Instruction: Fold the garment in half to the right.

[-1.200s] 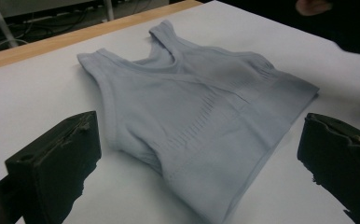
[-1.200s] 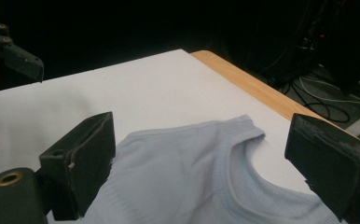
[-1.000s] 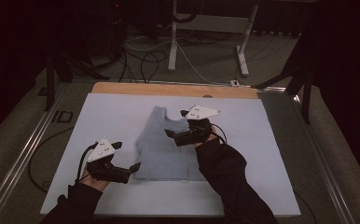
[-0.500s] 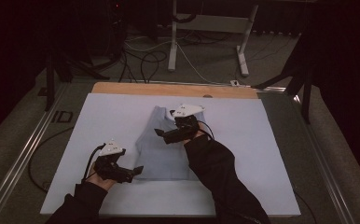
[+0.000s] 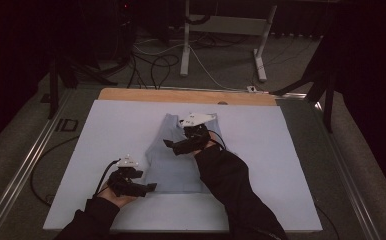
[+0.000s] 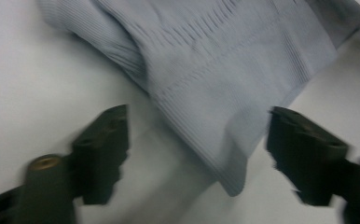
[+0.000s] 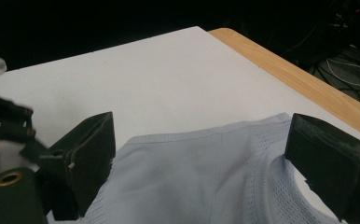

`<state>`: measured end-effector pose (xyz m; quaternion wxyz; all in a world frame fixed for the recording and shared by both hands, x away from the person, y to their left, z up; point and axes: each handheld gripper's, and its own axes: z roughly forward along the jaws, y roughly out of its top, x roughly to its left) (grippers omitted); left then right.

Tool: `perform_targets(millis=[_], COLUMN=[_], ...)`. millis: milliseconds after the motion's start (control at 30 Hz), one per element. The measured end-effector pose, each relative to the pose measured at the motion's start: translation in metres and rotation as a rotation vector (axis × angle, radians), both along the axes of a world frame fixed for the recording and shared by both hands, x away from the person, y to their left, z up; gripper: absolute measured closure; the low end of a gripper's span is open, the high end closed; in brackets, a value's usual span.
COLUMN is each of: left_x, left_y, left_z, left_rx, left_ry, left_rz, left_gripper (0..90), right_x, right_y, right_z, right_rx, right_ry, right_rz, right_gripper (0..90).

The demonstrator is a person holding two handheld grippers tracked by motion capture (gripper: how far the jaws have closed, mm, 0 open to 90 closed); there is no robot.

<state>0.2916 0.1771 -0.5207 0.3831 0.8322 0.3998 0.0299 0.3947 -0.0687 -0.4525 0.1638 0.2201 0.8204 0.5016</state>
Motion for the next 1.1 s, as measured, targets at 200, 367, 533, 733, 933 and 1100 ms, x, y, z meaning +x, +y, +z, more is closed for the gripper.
perform_targets(millis=[200, 367, 533, 733, 933, 1100], left_x=[-0.002, -0.004, -0.002, -0.005, -0.005, -0.007], left_y=[-0.004, -0.008, -0.013, -0.019, -0.019, -0.020], left_z=[-0.003, -0.004, -0.005, -0.004, 0.000, 0.000], left_rx=[-0.010, -0.008, -0.008, 0.011, -0.009, -0.015], left_ry=[0.025, 0.028, 0.036, -0.001, -0.008, -0.022], left_rz=[-0.023, -0.040, -0.047, -0.043, -0.056, -0.079], left_gripper=[40.8, 49.7, 58.3, 68.6, 85.3, 85.8], right_x=[0.001, 0.002, 0.004, 0.008, 0.014, 0.022], right_y=[0.003, 0.003, 0.007, 0.010, 0.013, 0.019], right_z=[-0.001, -0.002, -0.003, -0.003, -0.004, -0.007], right_rx=[-0.001, -0.002, -0.001, -0.003, 0.004, -0.005], right_ry=[0.002, 0.005, 0.010, 0.011, 0.030, 0.032], right_rz=[0.003, 0.004, 0.005, 0.009, 0.009, 0.011], right_gripper=[8.5, 8.5, 8.5, 8.6, 8.5, 8.5])
